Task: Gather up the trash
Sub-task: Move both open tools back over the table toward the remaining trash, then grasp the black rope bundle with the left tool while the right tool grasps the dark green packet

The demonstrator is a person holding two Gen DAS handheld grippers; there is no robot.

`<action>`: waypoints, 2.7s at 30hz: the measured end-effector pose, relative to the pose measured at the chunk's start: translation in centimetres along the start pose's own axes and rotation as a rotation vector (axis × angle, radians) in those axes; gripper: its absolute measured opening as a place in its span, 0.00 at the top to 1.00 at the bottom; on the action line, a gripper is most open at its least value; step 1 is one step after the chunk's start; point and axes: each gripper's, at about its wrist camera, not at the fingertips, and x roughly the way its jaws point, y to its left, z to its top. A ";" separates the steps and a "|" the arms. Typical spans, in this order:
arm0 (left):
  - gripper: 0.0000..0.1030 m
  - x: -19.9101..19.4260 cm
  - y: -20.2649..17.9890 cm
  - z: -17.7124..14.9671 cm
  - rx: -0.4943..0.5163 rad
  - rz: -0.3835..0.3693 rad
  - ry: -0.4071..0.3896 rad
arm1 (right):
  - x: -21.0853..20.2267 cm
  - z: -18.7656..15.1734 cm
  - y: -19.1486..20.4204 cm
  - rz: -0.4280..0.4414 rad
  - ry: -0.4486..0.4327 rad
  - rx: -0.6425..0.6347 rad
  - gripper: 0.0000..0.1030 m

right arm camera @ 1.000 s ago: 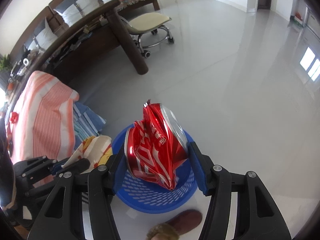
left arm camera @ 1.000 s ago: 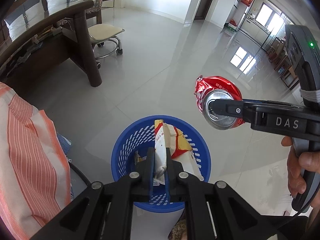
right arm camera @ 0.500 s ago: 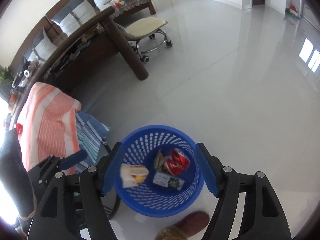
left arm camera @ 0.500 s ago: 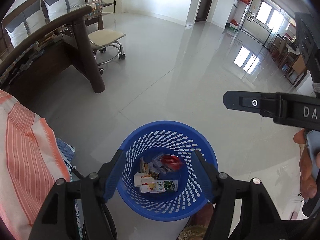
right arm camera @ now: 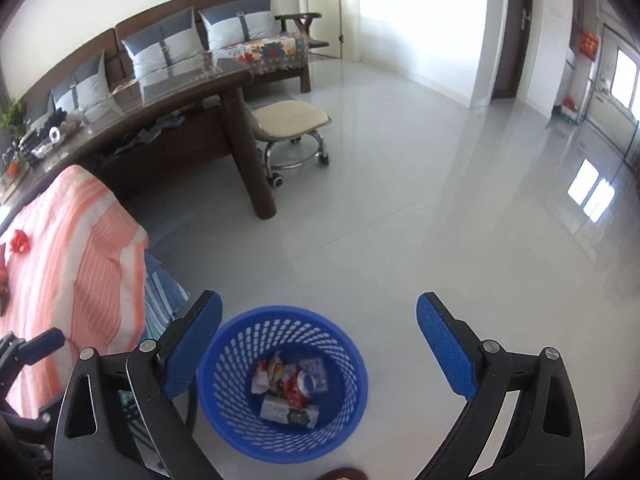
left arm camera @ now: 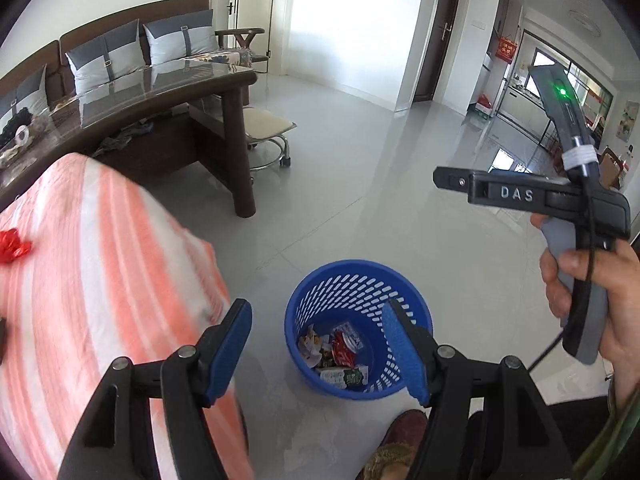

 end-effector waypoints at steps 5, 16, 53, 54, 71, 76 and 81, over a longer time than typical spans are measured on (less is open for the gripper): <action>0.33 -5.3 5.9 -5.2 -0.051 0.110 0.022 | -2.3 -0.1 6.7 0.042 -0.074 -0.150 0.05; 0.33 -14.6 20.9 -15.0 -0.260 0.385 0.043 | -6.1 -8.7 29.6 0.422 -0.047 -0.499 0.05; 0.60 -17.9 34.7 -11.4 -0.331 0.242 0.016 | -4.6 -15.1 40.6 0.475 0.074 -0.607 0.01; 0.60 -18.6 34.4 -12.2 -0.365 0.249 0.039 | -4.5 -15.0 40.6 0.476 0.074 -0.603 0.01; 0.35 -18.3 33.2 -17.8 -0.380 0.385 -0.001 | 1.5 -6.8 47.8 0.532 0.057 -0.739 0.07; 0.31 -18.2 32.8 -17.8 -0.369 0.393 0.000 | 1.7 -6.9 48.3 0.525 0.076 -0.704 0.48; 0.31 -18.5 33.0 -18.0 -0.414 0.391 -0.016 | 0.4 -8.0 43.7 0.435 0.103 -0.574 0.48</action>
